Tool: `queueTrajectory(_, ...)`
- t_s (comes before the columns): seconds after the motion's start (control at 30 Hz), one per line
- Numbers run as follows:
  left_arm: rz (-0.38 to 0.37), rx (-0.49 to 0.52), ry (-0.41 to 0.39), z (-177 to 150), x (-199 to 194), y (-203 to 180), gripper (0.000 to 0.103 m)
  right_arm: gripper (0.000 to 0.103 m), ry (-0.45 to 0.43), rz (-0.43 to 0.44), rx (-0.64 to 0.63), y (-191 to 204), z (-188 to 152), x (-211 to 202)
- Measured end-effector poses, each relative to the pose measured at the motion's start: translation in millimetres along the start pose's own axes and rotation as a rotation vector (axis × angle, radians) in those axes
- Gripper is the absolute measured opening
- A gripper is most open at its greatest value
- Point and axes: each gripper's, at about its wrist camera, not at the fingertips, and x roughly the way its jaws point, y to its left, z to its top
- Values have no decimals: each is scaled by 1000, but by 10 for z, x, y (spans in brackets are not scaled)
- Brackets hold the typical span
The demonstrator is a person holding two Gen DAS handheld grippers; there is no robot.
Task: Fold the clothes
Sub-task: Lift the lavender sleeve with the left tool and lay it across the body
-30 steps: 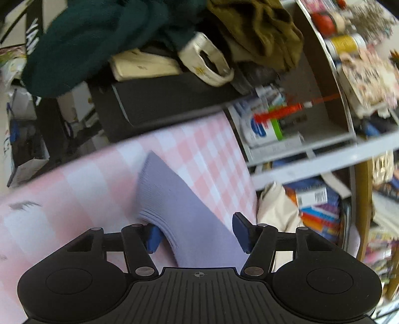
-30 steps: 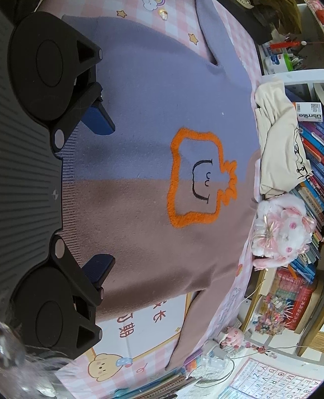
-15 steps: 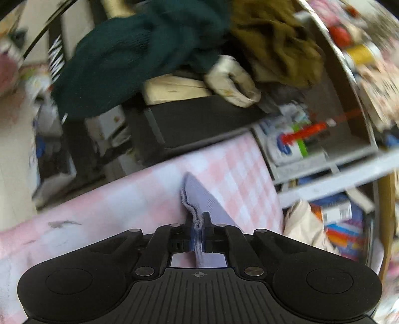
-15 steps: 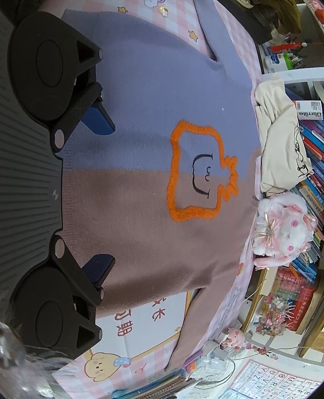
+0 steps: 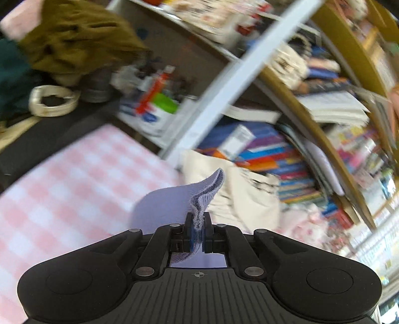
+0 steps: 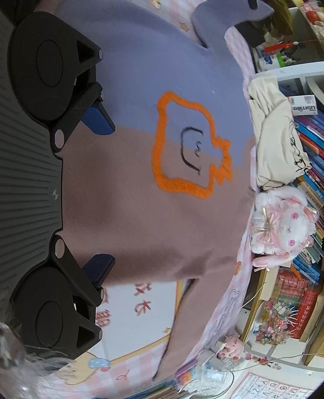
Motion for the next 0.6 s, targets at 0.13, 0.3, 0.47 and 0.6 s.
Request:
queueTrajectory(0.13, -34, 34, 14, -143, 144, -486, 4, 103, -2, 43, -18, -277, 64, 32)
queueTrajectory(0.3, -75, 71, 34, -378, 333, -1071, 4, 103, -15, 93, -41, -632, 126, 81)
queueTrajectory(0.47, -65, 126, 60, -616, 559, -1561, 4, 103, 1, 164, -25, -980, 143, 174)
queueTrajectory(0.6, -45, 120, 86, -795, 759, -1771, 4, 103, 11, 204, -46, -1138, 123, 230)
